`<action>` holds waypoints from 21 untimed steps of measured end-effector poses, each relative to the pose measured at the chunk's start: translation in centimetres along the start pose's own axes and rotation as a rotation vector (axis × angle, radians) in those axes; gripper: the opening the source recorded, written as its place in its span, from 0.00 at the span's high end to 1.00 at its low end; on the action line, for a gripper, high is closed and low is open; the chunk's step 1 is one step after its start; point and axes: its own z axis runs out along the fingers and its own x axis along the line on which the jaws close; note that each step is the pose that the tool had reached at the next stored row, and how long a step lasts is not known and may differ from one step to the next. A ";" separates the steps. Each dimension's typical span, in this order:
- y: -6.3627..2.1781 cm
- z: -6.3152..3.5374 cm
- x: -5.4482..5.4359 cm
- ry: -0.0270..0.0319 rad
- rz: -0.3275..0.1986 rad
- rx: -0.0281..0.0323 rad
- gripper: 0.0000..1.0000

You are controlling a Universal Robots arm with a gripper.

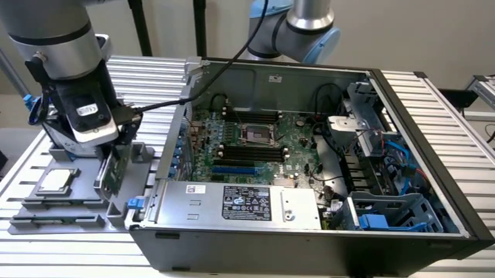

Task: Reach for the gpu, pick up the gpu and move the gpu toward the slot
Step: 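Pick up the gpu and move the gpu toward the slot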

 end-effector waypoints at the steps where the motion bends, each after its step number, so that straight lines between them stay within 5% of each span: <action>1: 0.01 -0.45 -0.1 0.0002 0.000 0.0002 0.73; 12: 0.14 -5.51 -1.2 0.0012 0.000 0.0001 0.73; 21: 0.16 -9.70 -4.2 0.0053 0.000 -0.0007 0.73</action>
